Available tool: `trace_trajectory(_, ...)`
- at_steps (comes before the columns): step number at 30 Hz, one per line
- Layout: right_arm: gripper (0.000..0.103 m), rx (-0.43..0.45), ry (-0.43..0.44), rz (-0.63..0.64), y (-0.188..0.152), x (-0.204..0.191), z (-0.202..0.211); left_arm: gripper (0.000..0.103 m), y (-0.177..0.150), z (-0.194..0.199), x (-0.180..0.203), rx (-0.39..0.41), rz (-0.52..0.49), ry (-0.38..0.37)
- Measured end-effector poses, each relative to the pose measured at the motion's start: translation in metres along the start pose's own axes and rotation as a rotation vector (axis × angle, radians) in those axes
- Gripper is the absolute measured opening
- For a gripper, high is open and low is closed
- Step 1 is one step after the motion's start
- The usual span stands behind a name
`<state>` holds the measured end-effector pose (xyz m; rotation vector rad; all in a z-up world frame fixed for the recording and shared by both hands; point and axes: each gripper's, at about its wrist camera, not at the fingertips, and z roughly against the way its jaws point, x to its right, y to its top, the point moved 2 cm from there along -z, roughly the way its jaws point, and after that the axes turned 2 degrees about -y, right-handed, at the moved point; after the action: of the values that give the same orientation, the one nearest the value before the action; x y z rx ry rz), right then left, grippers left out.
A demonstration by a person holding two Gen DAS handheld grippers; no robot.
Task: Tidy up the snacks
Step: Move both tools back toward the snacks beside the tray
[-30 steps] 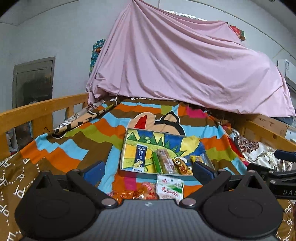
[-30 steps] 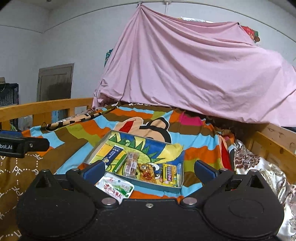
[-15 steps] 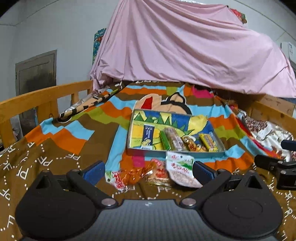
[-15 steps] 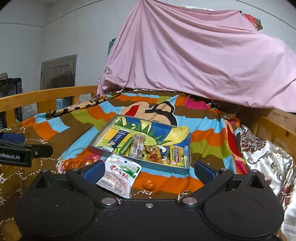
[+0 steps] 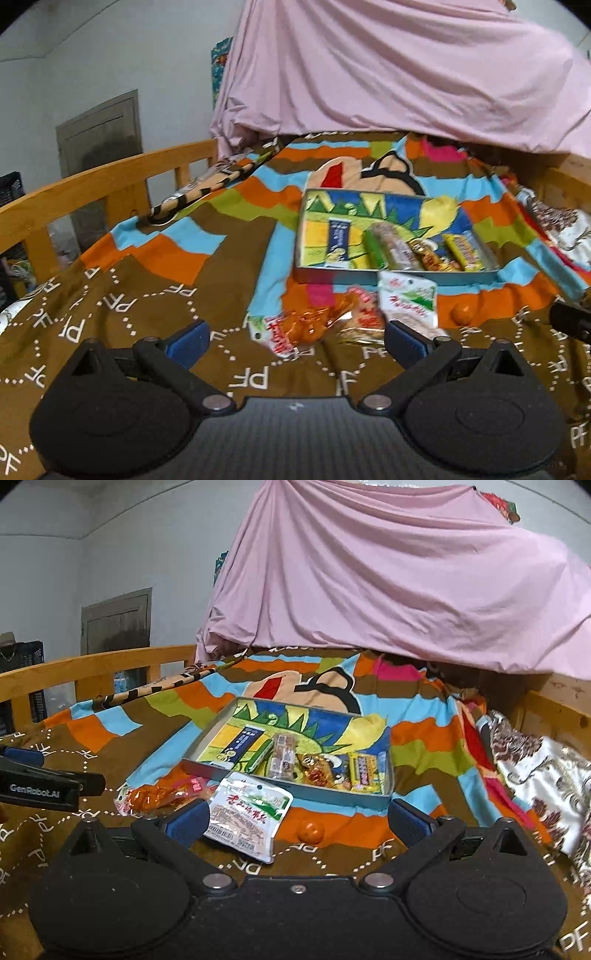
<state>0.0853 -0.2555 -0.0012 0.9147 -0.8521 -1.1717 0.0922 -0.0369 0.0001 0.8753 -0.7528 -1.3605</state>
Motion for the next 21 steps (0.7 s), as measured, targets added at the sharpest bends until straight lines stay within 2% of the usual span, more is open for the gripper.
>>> trace_trajectory(9,0.102,-0.047,0.019,-0.036,-0.013,0.001,-0.016,0.103,0.000,-0.014,-0.005,-0.024,0.017,0.015)
trace_trajectory(17,0.102,-0.093,0.040,-0.033,-0.026,-0.002,-0.032,0.103,0.001,-0.034,-0.009,-0.046,-0.001,-0.010)
trace_trajectory(21,0.102,-0.122,0.059,-0.007,-0.032,-0.011,-0.044,0.103,0.003,-0.048,-0.010,-0.059,-0.030,-0.058)
